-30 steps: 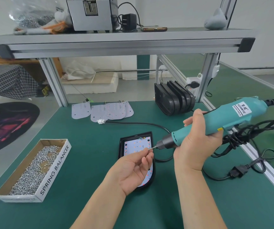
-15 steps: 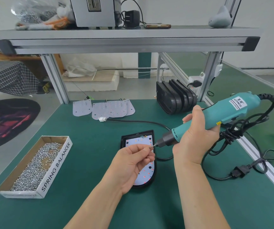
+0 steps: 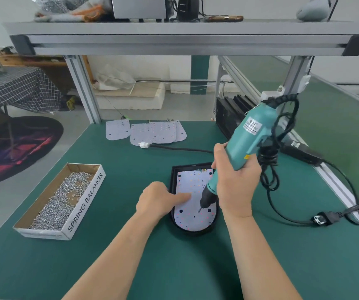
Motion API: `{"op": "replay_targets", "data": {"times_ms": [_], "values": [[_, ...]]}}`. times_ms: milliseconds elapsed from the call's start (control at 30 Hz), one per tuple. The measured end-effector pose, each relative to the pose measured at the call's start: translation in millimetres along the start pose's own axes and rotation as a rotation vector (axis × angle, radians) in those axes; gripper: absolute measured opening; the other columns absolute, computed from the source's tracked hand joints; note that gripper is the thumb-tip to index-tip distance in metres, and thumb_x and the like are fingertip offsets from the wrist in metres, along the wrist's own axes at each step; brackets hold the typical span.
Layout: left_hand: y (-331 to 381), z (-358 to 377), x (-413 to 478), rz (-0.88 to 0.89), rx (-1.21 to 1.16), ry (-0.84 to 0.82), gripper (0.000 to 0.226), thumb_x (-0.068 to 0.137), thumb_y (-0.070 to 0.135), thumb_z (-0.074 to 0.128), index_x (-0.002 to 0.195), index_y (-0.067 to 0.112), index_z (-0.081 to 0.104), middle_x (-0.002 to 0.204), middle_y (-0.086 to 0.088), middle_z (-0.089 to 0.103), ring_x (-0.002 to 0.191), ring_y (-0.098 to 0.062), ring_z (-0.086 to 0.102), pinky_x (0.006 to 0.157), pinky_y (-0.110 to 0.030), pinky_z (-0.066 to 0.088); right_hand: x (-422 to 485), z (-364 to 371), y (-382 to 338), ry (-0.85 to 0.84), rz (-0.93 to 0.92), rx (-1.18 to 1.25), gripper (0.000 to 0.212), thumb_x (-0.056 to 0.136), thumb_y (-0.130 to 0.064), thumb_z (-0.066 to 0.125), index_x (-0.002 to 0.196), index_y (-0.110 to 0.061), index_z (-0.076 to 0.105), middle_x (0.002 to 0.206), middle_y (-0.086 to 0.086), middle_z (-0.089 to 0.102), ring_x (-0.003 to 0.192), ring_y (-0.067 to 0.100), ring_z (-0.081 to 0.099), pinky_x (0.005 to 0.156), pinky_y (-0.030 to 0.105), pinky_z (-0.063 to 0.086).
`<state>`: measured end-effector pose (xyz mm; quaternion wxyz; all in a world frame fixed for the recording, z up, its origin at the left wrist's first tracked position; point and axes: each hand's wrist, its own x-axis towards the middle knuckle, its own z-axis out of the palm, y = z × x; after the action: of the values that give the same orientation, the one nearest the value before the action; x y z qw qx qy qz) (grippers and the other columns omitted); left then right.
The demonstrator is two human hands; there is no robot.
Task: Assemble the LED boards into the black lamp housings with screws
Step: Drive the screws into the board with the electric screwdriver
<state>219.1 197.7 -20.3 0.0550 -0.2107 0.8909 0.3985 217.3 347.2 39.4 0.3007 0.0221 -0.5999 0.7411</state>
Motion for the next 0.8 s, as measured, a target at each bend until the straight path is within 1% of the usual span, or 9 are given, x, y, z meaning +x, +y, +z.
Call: {"op": "replay_targets", "data": {"times_ms": [133, 200, 233, 300, 433, 533, 600, 667, 800], "values": [[7.0, 4.8, 5.5, -0.035, -0.114, -0.117, 0.051, 0.070, 0.041, 0.085, 0.065, 0.012, 0.042, 0.062, -0.004, 0.045, 0.059, -0.020, 0.037, 0.055, -0.029, 0.026, -7.3, 0.6, 6.7, -0.027, -0.052, -0.095, 0.019, 0.082, -0.031, 0.071, 0.078, -0.017, 0.058, 0.064, 0.009, 0.061, 0.059, 0.032, 0.058, 0.059, 0.042, 0.052], [9.2, 6.2, 7.7, -0.032, -0.180, -0.167, 0.046, 0.071, 0.036, 0.084, 0.086, -0.002, 0.064, 0.088, -0.019, 0.069, 0.072, -0.024, 0.055, 0.065, -0.032, 0.039, -7.4, 0.0, 8.5, -0.034, -0.071, -0.124, 0.021, 0.083, -0.030, 0.071, 0.078, -0.014, 0.058, 0.063, 0.009, 0.061, 0.058, 0.030, 0.057, 0.059, 0.042, 0.052], [9.9, 7.1, 8.2, -0.033, -0.210, -0.171, 0.050, 0.071, 0.034, 0.084, 0.098, -0.004, 0.067, 0.103, -0.021, 0.072, 0.080, -0.026, 0.062, 0.071, -0.034, 0.045, -7.2, -0.4, 9.2, -0.036, -0.073, -0.130, 0.021, 0.083, -0.030, 0.070, 0.077, -0.014, 0.058, 0.063, 0.009, 0.060, 0.057, 0.029, 0.057, 0.058, 0.041, 0.051], [9.3, 9.2, 9.0, -0.037, -0.234, -0.164, 0.054, 0.071, 0.032, 0.084, 0.106, -0.006, 0.068, 0.111, -0.020, 0.072, 0.091, -0.032, 0.068, 0.077, -0.037, 0.050, -7.2, -1.4, 10.6, -0.030, -0.073, -0.127, 0.023, 0.083, -0.030, 0.070, 0.077, -0.012, 0.057, 0.062, 0.010, 0.059, 0.056, 0.030, 0.055, 0.057, 0.041, 0.050], [7.9, 10.8, 11.0, -0.045, -0.236, -0.170, 0.046, 0.071, 0.033, 0.085, 0.092, -0.002, 0.063, 0.090, -0.011, 0.066, 0.077, -0.023, 0.055, 0.069, -0.033, 0.039, -8.4, -2.2, 13.8, -0.013, -0.075, -0.133, 0.024, 0.082, -0.030, 0.070, 0.077, -0.010, 0.057, 0.062, 0.011, 0.059, 0.057, 0.031, 0.055, 0.056, 0.041, 0.050], [7.4, 10.5, 10.4, -0.053, -0.278, -0.187, 0.061, 0.065, 0.036, 0.083, 0.103, -0.007, 0.064, 0.099, -0.015, 0.068, 0.081, -0.022, 0.056, 0.074, -0.034, 0.041, -8.9, -2.0, 15.7, -0.025, -0.076, -0.147, 0.022, 0.082, -0.031, 0.070, 0.076, -0.015, 0.058, 0.061, 0.005, 0.058, 0.056, 0.027, 0.054, 0.057, 0.041, 0.050], [7.9, 10.5, 10.4, -0.048, -0.291, -0.192, 0.058, 0.063, 0.038, 0.082, 0.098, -0.004, 0.064, 0.094, -0.012, 0.065, 0.081, -0.021, 0.054, 0.074, -0.034, 0.040, -9.0, -1.6, 15.9, -0.044, -0.082, -0.150, 0.019, 0.082, -0.033, 0.070, 0.077, -0.018, 0.058, 0.062, 0.000, 0.060, 0.057, 0.023, 0.056, 0.058, 0.040, 0.050], [7.4, 11.5, 11.2, -0.030, -0.276, -0.182, 0.042, 0.068, 0.035, 0.084, 0.082, 0.008, 0.055, 0.084, -0.008, 0.054, 0.075, -0.021, 0.047, 0.069, -0.033, 0.034, -8.8, -1.0, 16.9, -0.060, -0.103, -0.152, 0.018, 0.082, -0.033, 0.070, 0.078, -0.018, 0.059, 0.064, -0.005, 0.061, 0.057, 0.019, 0.058, 0.058, 0.035, 0.049], [5.8, 13.2, 12.3, -0.010, -0.253, -0.154, 0.053, 0.073, 0.032, 0.085, 0.070, 0.017, 0.034, 0.072, -0.001, 0.036, 0.065, -0.021, 0.031, 0.058, -0.031, 0.022, -10.3, 1.6, 20.2, -0.084, -0.104, -0.157, 0.030, 0.082, -0.034, 0.069, 0.074, -0.010, 0.052, 0.059, 0.004, 0.053, 0.053, 0.025, 0.050, 0.051, 0.037, 0.044]]}}
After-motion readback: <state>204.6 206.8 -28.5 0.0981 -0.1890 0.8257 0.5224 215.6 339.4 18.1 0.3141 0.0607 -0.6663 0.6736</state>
